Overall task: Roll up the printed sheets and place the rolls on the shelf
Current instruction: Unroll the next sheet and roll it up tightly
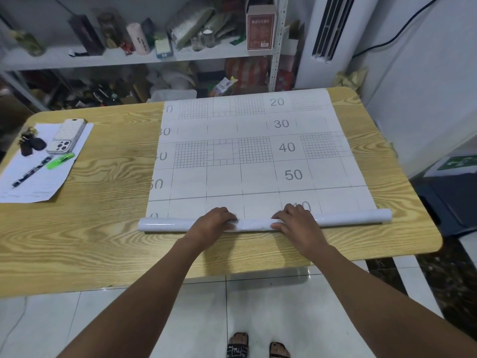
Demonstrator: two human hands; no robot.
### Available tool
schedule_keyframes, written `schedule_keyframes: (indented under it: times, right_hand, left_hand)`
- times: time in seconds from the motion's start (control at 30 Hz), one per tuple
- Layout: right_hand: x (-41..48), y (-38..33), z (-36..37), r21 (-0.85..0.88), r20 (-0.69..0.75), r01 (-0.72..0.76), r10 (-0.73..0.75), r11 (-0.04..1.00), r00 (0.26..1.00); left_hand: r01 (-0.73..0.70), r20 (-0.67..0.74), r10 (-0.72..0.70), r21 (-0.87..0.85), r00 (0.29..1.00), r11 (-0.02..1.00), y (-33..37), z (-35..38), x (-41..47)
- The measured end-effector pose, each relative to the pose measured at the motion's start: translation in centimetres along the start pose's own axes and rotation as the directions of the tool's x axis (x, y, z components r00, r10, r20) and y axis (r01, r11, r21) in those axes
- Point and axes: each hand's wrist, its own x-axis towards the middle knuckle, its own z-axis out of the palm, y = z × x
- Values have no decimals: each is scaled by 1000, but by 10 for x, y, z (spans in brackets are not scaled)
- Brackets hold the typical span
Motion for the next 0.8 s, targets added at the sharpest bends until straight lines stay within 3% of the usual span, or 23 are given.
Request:
schedule_keyframes:
  times: [0.2, 0.3, 0.5, 0.63, 0.8]
  right_hand:
    - [2, -2, -2, -39, -10, 7, -8, 999, 1000]
    - [1, -4, -4, -8, -20, 7, -7, 1000, 1000]
    - [1, -7, -7, 52, -39, 48, -46, 998, 998]
    - [2, -6, -8, 71, -38, 36, -33, 997, 999]
    - [4, -6, -11, 58, 9, 29, -29, 998, 1000]
  left_hand:
    - [-46, -113, 39, -64, 993, 997, 1, 3, -1]
    - [-50, -100, 44, -54, 994, 997, 0, 1, -1]
    - [43, -90, -57, -152, 994, 987, 4, -2, -1]
    - [52, -68, -61, -127, 996, 991, 2, -2, -3]
    - [63, -119, -60, 25, 991, 998, 4, -2, -8]
